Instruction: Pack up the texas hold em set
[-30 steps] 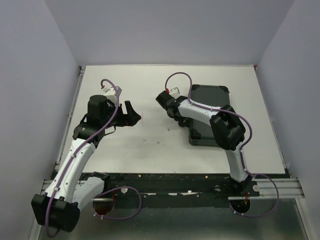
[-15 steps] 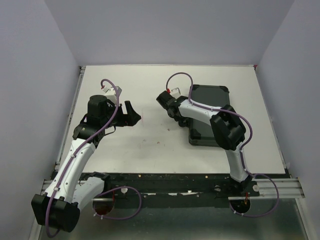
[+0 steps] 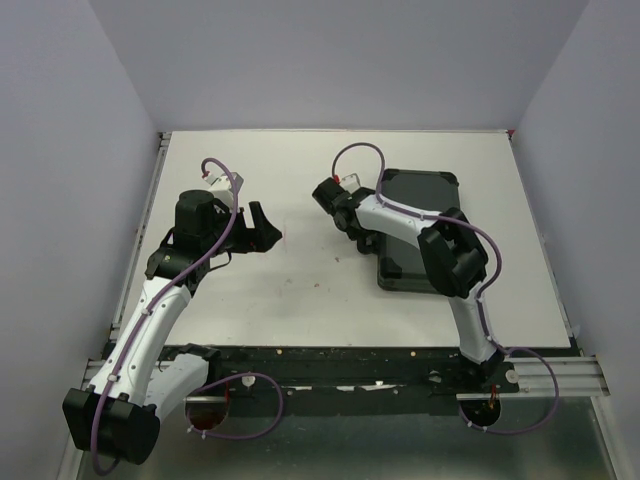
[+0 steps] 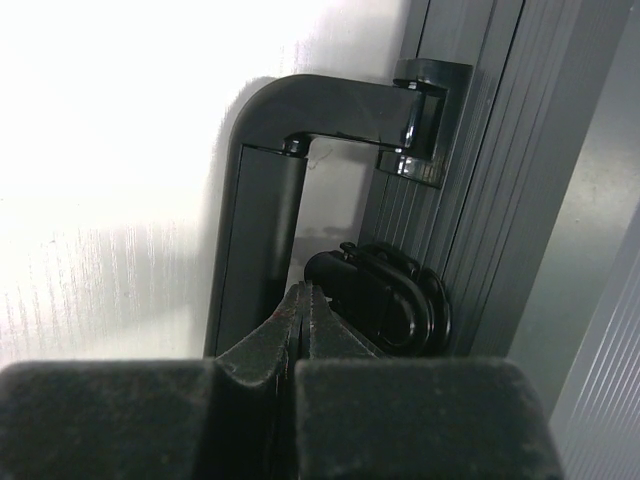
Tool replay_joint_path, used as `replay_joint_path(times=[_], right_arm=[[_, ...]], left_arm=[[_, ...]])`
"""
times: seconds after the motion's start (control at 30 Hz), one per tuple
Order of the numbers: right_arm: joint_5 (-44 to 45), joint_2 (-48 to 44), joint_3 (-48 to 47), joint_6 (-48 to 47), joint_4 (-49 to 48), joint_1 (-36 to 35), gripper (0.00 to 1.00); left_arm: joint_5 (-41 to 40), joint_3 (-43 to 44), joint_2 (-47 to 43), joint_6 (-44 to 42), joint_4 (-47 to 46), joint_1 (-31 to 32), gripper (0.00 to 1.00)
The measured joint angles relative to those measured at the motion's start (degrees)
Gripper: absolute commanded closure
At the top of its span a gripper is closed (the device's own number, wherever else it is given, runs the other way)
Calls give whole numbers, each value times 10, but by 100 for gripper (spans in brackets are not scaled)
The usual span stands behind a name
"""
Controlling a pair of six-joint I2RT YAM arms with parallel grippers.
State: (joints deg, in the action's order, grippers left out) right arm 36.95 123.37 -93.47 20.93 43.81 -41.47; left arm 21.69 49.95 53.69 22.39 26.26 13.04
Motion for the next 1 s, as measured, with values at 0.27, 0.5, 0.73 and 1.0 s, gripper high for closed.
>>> replay_joint_path(times=[0.27, 0.5, 0.73, 1.0], right_arm=[[1, 8, -12, 0, -11, 26, 96], [11, 12, 2, 1, -25, 49, 96], [10, 24, -7, 5, -17, 59, 96], [-29, 19, -7, 5, -21, 71, 95]], left_arm=[[0, 0, 0, 0, 0, -2, 10], [0, 0, 0, 0, 0, -2, 10], [0, 0, 0, 0, 0, -2, 10], [0, -1, 0, 0, 0, -2, 10]])
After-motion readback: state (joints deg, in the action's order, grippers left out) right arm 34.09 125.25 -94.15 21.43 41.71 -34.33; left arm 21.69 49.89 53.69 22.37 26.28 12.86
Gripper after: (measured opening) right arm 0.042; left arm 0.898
